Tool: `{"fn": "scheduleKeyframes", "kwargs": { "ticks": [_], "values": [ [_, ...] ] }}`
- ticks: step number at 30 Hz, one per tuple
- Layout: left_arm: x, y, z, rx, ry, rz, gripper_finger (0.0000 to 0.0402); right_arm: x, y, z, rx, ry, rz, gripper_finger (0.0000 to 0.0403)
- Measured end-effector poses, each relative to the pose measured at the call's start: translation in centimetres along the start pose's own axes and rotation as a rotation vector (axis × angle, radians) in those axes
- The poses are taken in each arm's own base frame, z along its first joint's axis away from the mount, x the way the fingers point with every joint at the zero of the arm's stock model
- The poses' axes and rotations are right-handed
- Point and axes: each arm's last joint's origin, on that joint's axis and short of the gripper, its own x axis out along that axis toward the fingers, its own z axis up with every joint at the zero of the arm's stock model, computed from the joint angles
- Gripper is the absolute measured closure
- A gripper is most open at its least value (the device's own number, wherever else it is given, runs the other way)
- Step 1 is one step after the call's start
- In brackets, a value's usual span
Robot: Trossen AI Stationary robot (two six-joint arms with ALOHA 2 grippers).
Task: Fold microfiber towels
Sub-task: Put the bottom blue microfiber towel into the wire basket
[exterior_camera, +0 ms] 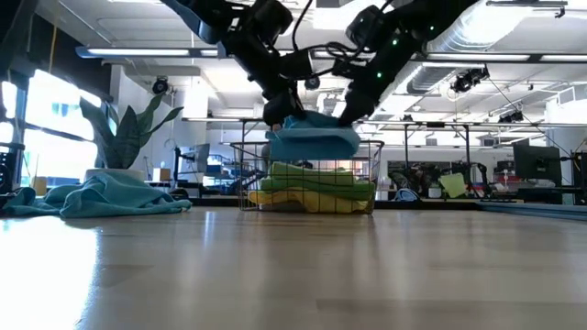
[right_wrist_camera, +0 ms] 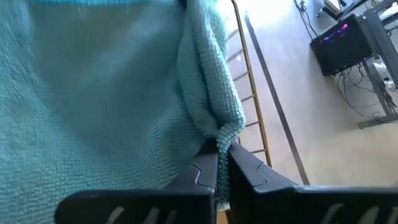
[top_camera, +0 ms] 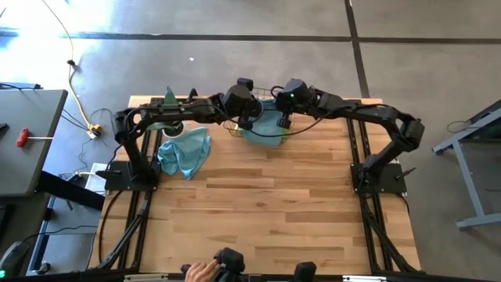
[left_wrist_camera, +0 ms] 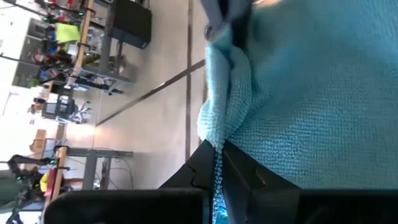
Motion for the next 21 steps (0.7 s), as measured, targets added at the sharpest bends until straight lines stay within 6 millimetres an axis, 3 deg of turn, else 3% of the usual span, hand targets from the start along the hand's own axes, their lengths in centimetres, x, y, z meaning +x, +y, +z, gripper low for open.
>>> {"fn": "scheduleKeyframes", "kwargs": {
  "ticks": [6, 11, 21],
  "values": [
    [0.6, 1.4, -1.0, -0.003, -0.011, 0.046, 0.0394, 1.9, -0.8, -0.6, 0.003, -0.001, -0.032, 0.0402],
    [1.1, 2.0, -2.3, -0.058, -0.023, 0.008, 0.0394, 2.1, -1.3, -0.6, -0.011, -0.021, -0.053, 0.0402],
    [3.7, 0.2, -3.1, -0.044, 0.035, -0.008, 0.0394, 3.6, -1.2, -1.3, -0.048, 0.016, -0.049, 0.0396]
  ]
}}
